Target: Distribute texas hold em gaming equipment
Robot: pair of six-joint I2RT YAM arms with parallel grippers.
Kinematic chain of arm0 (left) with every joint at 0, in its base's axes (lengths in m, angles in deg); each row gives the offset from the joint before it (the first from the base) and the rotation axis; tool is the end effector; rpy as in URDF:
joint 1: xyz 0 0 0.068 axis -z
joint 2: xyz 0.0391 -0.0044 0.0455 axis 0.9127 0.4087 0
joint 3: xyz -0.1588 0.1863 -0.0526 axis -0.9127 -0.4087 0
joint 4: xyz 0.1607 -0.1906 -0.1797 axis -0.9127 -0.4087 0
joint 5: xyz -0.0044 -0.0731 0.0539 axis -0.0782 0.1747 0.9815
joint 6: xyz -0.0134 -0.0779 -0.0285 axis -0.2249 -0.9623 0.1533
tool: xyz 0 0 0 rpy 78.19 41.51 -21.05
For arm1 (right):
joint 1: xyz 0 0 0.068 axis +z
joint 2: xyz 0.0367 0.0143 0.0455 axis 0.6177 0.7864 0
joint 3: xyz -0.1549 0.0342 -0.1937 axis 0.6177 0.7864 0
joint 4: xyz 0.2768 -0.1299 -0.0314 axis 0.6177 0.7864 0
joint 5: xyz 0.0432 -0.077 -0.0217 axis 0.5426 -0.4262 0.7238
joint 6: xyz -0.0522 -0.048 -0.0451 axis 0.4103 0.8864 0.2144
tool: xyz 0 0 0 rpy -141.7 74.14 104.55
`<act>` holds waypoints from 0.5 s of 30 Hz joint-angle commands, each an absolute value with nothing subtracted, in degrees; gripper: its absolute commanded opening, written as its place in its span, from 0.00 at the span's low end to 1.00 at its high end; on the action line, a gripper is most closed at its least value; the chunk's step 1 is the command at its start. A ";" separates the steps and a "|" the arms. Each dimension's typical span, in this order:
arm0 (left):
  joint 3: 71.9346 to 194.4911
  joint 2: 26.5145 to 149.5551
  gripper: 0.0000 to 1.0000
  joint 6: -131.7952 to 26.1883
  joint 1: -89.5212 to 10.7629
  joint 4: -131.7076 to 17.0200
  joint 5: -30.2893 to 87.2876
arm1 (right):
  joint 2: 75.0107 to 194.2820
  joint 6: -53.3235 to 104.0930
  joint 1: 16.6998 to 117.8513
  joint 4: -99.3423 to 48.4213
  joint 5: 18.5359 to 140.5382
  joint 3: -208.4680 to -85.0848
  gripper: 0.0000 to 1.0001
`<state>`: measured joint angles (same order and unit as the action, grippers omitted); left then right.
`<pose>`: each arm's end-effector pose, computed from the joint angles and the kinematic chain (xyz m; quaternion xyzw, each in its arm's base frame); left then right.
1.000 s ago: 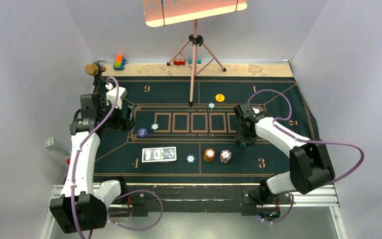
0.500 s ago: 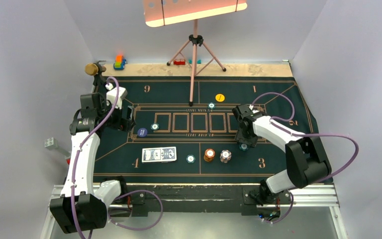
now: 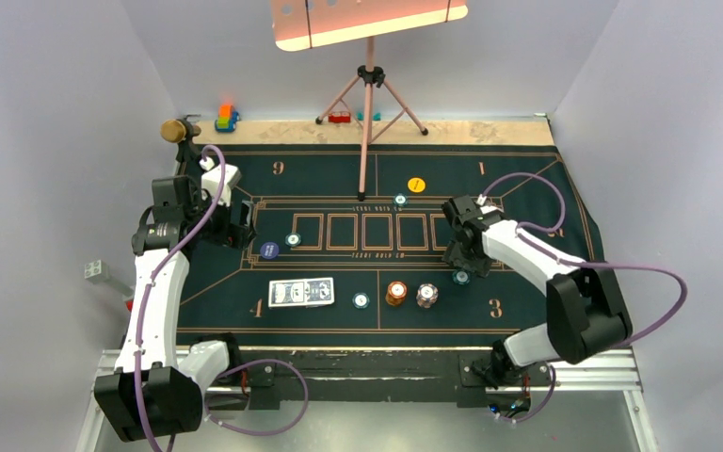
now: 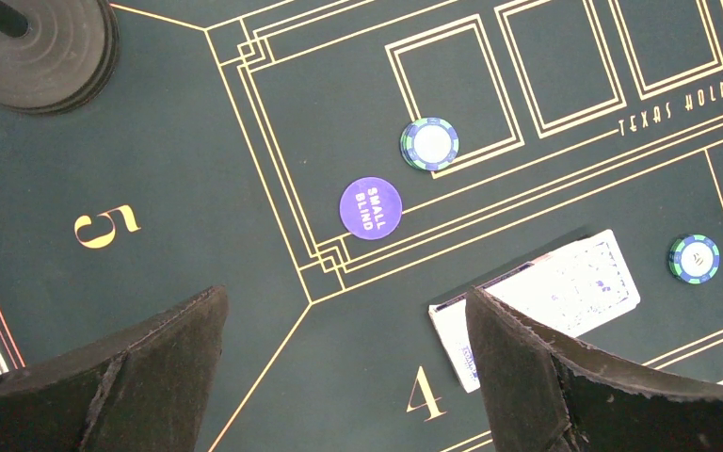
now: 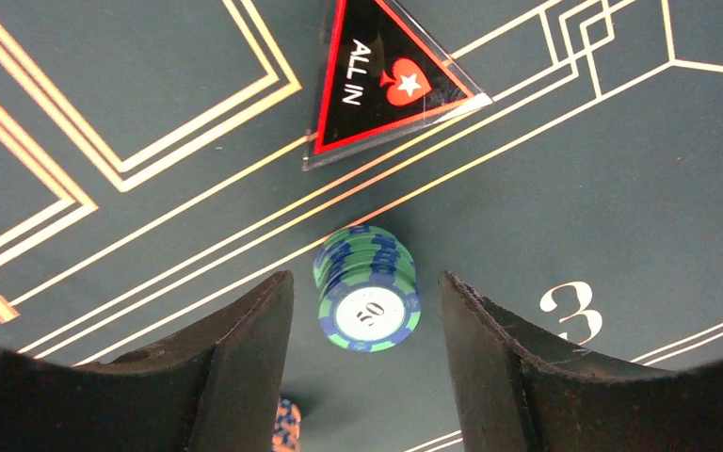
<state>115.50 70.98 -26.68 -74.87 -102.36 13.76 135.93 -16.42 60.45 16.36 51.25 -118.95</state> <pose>0.2885 0.0165 0.2550 0.1174 0.9065 -0.1080 0.3909 0.2837 0.0884 0.0959 0.2423 0.9472 -0.0803 0.1942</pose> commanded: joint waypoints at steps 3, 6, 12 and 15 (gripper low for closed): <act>115.10 70.12 1.00 -25.70 -75.44 -101.69 12.48 | 125.07 -14.71 60.23 17.06 50.47 -123.06 0.63; 115.15 70.06 1.00 -25.66 -75.34 -101.78 12.05 | 120.62 -11.87 61.88 16.81 52.33 -124.03 0.66; 115.20 70.50 1.00 -25.88 -75.43 -101.62 12.50 | 120.09 -6.90 76.08 17.58 52.46 -129.11 0.81; 115.20 70.38 1.00 -25.91 -75.39 -101.61 12.63 | 120.43 -2.53 82.24 14.51 56.01 -129.47 0.86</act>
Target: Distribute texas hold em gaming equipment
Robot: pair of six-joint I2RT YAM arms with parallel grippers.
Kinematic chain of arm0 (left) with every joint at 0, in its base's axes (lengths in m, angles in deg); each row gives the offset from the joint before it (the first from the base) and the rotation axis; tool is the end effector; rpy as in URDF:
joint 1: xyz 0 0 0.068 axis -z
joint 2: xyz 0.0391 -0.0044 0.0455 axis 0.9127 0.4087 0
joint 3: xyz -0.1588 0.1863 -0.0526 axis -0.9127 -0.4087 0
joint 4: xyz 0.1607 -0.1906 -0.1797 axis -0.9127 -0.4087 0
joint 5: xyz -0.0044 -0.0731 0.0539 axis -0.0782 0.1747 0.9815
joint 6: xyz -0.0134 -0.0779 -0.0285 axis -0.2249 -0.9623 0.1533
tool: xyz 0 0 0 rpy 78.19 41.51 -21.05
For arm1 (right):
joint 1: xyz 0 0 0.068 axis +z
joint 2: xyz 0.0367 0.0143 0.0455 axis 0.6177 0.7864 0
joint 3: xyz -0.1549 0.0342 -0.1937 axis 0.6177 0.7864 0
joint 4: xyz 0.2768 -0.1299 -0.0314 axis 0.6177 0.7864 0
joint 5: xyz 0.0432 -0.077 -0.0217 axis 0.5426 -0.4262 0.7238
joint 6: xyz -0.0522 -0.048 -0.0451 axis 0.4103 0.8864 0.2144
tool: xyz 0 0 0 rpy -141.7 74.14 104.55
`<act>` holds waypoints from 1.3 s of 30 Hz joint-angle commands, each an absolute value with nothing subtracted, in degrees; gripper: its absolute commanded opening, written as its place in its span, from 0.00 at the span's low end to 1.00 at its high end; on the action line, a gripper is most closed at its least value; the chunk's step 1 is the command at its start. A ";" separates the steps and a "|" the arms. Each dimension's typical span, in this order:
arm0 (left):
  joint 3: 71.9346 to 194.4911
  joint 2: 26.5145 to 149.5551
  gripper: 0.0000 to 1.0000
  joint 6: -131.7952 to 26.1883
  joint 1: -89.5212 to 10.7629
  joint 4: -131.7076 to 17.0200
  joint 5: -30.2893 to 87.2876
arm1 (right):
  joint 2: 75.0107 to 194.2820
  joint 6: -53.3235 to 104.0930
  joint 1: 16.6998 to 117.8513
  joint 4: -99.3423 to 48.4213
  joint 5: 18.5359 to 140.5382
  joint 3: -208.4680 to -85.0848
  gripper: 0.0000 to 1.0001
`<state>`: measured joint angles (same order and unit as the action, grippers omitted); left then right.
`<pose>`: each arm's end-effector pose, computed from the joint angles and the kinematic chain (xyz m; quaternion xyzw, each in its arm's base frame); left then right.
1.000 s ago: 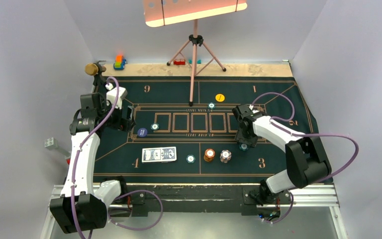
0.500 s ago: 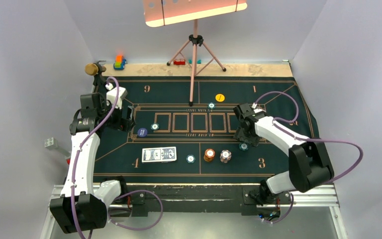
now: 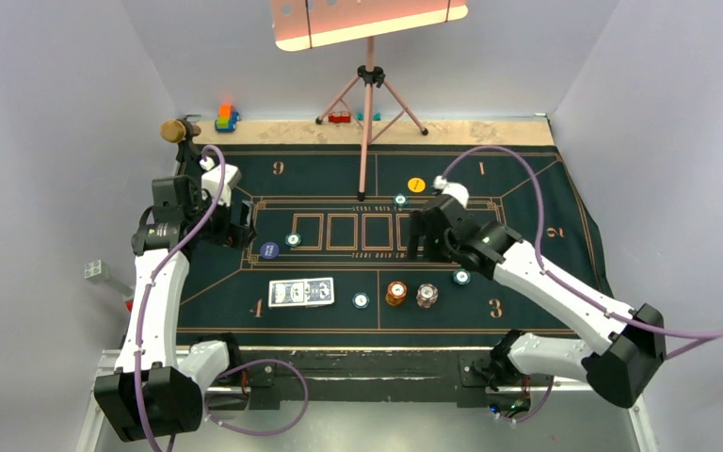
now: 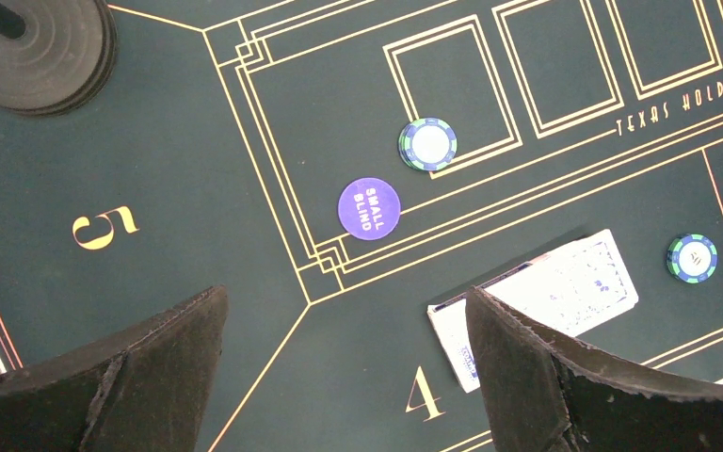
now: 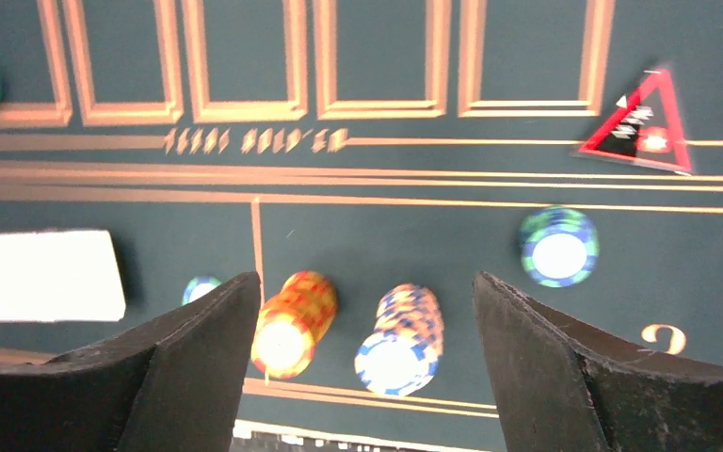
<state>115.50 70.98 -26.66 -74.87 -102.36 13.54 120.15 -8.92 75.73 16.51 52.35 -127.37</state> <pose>0.2885 0.0162 0.2550 0.1183 0.9061 -0.1097 0.3912 0.2609 0.1698 0.2263 0.0827 0.9322 0.0742 0.3443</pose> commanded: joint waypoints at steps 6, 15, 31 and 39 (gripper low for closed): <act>115.19 70.45 1.00 -25.92 -75.41 -101.65 12.77 | 124.46 4.41 89.24 12.28 61.14 -130.34 0.92; 115.10 70.45 1.00 -25.84 -75.35 -101.70 12.85 | 132.15 9.11 94.31 11.10 64.69 -131.06 0.95; 115.11 70.30 1.00 -25.99 -75.37 -101.61 12.95 | 136.28 9.11 95.45 9.25 61.57 -127.11 0.88; 115.10 70.20 1.00 -26.00 -75.41 -101.71 13.05 | 137.36 8.88 95.50 8.28 60.56 -126.02 0.79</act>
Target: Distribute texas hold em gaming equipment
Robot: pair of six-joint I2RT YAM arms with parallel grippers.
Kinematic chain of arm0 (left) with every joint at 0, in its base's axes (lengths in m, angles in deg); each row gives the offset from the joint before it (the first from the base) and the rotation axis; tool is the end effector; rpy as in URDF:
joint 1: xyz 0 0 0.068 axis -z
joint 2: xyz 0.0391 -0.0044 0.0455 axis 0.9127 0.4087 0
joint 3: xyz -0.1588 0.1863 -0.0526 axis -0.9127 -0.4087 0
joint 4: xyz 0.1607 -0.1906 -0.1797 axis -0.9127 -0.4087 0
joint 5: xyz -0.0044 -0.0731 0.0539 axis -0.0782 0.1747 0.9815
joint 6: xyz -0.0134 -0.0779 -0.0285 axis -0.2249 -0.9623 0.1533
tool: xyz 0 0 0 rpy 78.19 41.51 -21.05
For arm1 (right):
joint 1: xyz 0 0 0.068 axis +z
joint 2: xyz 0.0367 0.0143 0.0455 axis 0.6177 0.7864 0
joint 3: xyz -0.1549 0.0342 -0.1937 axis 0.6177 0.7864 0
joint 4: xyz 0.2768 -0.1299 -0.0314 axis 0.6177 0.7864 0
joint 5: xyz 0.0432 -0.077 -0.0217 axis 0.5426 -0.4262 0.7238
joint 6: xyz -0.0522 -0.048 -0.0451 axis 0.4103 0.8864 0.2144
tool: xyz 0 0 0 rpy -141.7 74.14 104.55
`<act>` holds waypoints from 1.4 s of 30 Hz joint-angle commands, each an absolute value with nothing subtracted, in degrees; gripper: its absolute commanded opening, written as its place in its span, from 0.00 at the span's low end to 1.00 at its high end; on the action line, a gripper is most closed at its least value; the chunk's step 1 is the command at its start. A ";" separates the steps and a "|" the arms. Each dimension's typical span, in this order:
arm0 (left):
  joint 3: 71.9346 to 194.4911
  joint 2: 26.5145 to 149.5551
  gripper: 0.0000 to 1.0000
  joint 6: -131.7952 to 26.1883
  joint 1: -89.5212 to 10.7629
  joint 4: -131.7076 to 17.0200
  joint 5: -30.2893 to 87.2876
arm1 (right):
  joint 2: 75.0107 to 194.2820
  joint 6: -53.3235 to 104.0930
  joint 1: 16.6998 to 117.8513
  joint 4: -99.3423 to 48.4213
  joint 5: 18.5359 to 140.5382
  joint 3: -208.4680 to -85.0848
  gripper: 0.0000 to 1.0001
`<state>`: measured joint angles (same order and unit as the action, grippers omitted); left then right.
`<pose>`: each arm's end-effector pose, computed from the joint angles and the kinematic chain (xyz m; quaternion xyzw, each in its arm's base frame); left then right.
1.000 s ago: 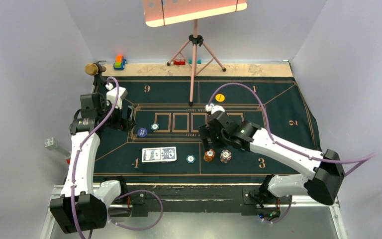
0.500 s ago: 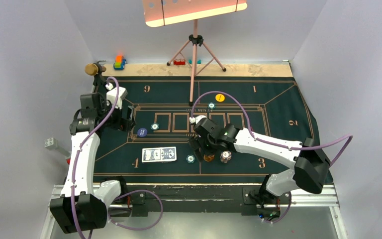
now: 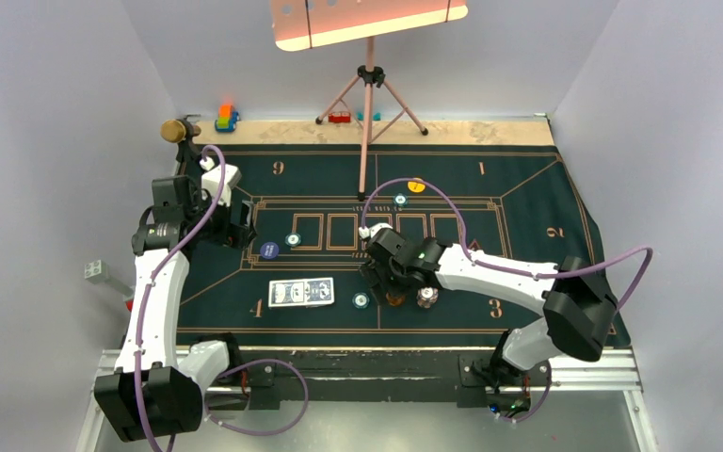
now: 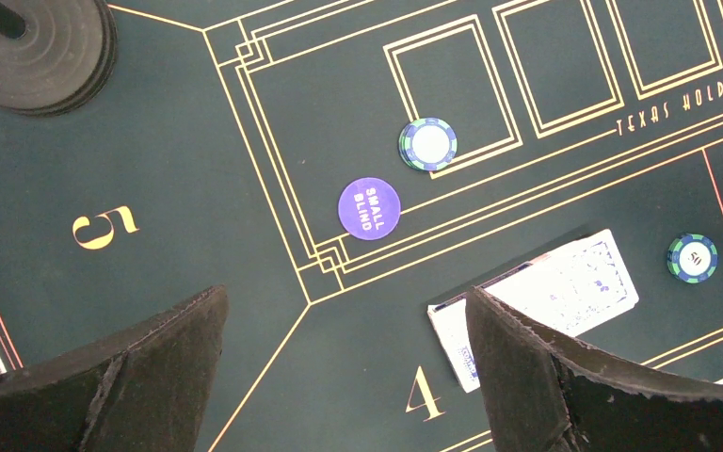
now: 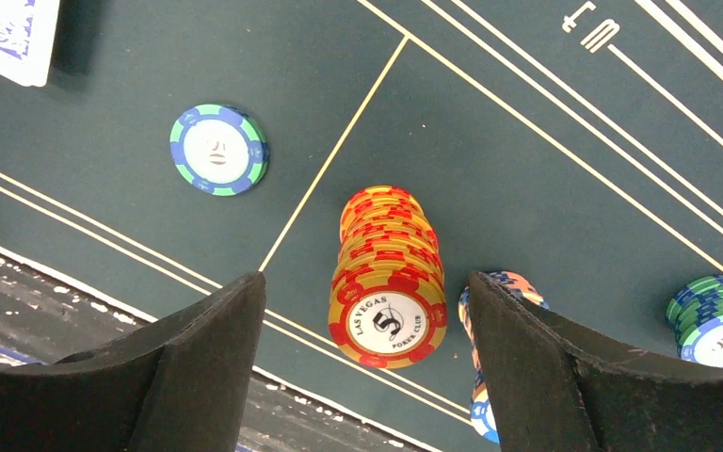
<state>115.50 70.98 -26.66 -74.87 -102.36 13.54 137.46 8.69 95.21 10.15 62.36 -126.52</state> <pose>0.2885 0.0162 0.2550 0.1183 0.9061 -0.1097 0.3912 0.1970 0.2818 0.1329 -0.2633 0.9362 0.0791 0.2188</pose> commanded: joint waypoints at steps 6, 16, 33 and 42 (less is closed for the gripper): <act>115.10 70.21 1.00 -26.10 -75.39 -101.56 13.11 | 138.04 8.60 95.45 7.53 61.16 -124.88 0.71; 115.07 69.98 1.00 -26.10 -75.38 -101.62 13.19 | 137.87 8.47 95.45 7.47 60.35 -124.76 0.55; 114.94 69.75 1.00 -26.19 -75.42 -101.79 12.86 | 136.48 8.66 95.39 9.98 57.80 -127.17 0.26; 114.86 69.76 1.00 -26.28 -75.33 -101.81 12.50 | 136.04 9.60 95.37 12.96 56.97 -131.09 0.19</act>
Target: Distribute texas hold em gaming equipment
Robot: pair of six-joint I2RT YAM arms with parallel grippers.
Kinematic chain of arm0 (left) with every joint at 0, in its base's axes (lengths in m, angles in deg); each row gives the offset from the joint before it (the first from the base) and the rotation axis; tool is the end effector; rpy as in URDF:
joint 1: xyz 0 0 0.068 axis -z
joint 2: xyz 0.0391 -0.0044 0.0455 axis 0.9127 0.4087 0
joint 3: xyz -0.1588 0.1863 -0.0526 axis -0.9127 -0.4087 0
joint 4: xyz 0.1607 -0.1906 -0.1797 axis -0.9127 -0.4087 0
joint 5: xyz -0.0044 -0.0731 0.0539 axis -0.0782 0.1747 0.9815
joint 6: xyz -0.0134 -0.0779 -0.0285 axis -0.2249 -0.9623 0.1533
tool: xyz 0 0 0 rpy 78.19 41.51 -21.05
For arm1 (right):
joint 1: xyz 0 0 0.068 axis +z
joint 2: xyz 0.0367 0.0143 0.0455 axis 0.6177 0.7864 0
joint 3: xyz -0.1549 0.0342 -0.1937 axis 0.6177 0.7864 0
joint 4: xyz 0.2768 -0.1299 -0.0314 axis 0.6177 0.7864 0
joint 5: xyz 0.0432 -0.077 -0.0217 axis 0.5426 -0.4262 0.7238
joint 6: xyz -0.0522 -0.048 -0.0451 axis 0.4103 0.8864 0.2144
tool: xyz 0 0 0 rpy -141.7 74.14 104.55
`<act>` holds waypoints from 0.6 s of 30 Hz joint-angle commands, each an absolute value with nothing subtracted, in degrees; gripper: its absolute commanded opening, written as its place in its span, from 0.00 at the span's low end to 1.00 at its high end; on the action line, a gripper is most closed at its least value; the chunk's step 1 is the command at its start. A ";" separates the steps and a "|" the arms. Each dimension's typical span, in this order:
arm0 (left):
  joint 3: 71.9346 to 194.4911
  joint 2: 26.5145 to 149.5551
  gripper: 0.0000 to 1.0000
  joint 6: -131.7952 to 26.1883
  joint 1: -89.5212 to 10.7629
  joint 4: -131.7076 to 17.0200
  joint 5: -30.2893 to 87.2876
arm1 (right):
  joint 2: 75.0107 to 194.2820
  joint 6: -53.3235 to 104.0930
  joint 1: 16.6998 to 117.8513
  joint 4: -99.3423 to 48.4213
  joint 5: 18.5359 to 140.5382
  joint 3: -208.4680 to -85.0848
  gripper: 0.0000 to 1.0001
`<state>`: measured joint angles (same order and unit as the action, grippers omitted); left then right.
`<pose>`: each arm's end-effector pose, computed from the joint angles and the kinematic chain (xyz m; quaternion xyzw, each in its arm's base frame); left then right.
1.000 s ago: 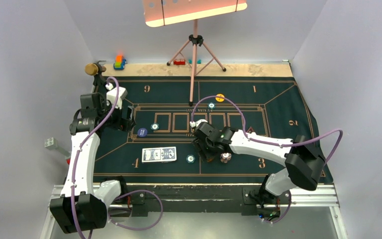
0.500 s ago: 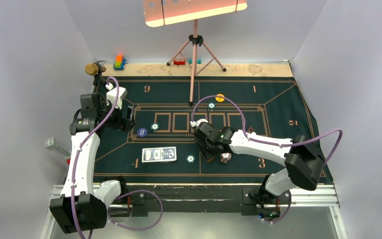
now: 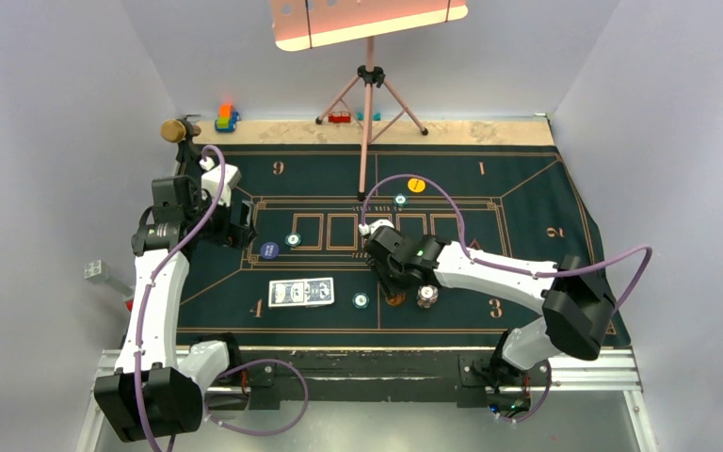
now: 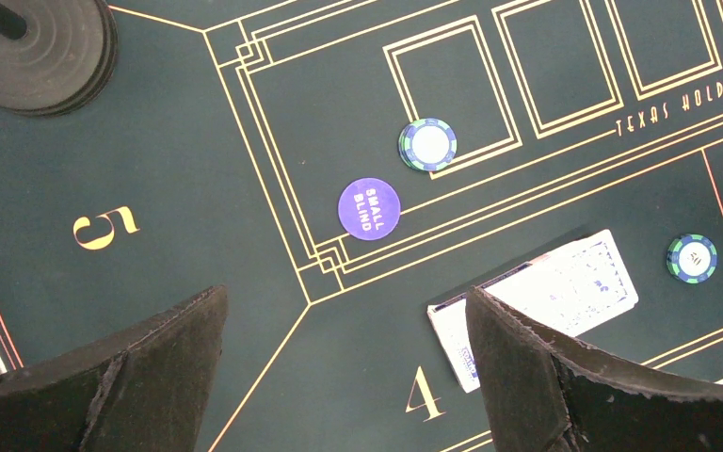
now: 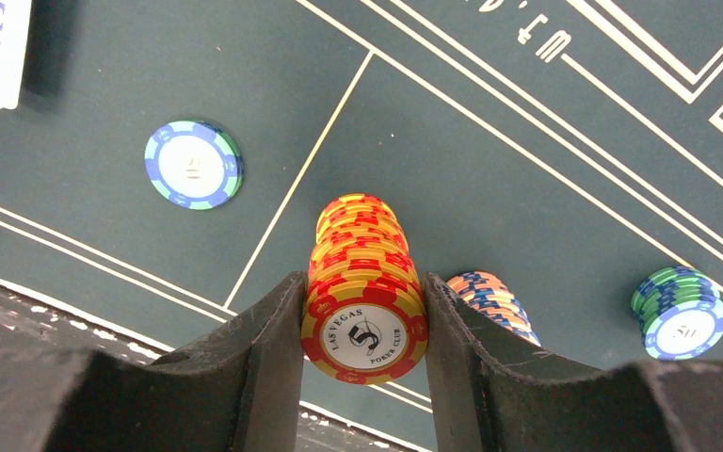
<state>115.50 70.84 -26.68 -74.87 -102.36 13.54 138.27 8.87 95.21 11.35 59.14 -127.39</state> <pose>0.2882 0.0162 0.2557 0.1183 0.9057 -0.1094 0.3922 0.2007 0.2800 0.1331 -0.2598 0.9368 0.0511 0.2288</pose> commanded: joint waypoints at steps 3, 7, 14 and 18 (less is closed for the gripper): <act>114.92 69.78 1.00 -26.27 -75.40 -101.79 12.45 | 135.78 10.10 95.37 14.30 56.52 -132.88 0.17; 114.95 69.92 1.00 -26.35 -75.38 -101.74 12.47 | 135.92 10.93 95.37 16.36 56.05 -136.24 0.09; 115.11 69.99 1.00 -26.80 -75.44 -101.81 12.92 | 139.04 12.31 95.37 18.14 56.18 -144.09 0.04; 115.25 70.12 1.00 -27.39 -75.45 -101.53 13.84 | 144.22 13.61 95.38 17.22 57.03 -150.95 0.03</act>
